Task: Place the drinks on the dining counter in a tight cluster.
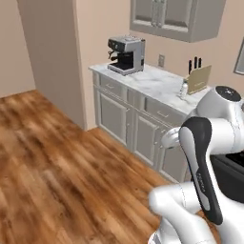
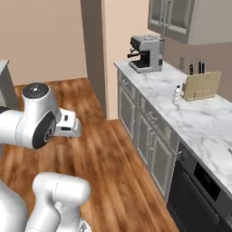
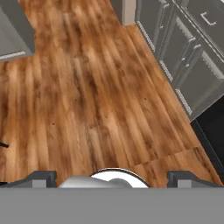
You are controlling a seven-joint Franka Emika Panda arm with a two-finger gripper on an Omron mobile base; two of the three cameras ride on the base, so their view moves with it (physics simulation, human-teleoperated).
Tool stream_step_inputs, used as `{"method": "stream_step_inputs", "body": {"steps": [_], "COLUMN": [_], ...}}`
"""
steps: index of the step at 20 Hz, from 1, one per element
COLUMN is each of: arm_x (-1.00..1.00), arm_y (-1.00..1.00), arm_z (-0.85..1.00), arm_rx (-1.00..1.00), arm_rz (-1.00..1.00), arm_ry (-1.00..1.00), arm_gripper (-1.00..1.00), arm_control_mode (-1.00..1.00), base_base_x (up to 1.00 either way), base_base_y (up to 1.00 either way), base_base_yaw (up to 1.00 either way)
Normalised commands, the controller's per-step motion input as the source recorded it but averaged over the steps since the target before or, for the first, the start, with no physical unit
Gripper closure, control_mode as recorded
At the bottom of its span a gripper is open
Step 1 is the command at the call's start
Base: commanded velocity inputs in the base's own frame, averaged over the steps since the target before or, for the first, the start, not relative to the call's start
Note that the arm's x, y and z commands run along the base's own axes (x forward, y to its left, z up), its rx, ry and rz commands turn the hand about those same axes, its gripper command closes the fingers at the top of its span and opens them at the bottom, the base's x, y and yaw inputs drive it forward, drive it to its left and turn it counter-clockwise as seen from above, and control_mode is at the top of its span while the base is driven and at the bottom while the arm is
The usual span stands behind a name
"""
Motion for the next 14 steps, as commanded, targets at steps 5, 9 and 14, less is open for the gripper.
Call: {"method": "stream_step_inputs", "body": {"steps": [5, 9, 14], "arm_x": [0.00, 0.00, 0.00], "arm_y": [0.00, 0.00, 0.00], "arm_z": [0.00, 0.00, 0.00], "arm_rx": [0.00, 0.00, 0.00], "arm_rz": [0.00, 0.00, 0.00], "arm_ry": [0.00, 0.00, 0.00], "arm_gripper": [-1.00, -1.00, -1.00], "arm_control_mode": [1.00, 1.00, 1.00], "base_base_x": [1.00, 0.98, 0.95], "base_base_y": [0.13, 0.21, 0.27], "base_base_yaw": [-0.39, -0.61, -0.64]}}
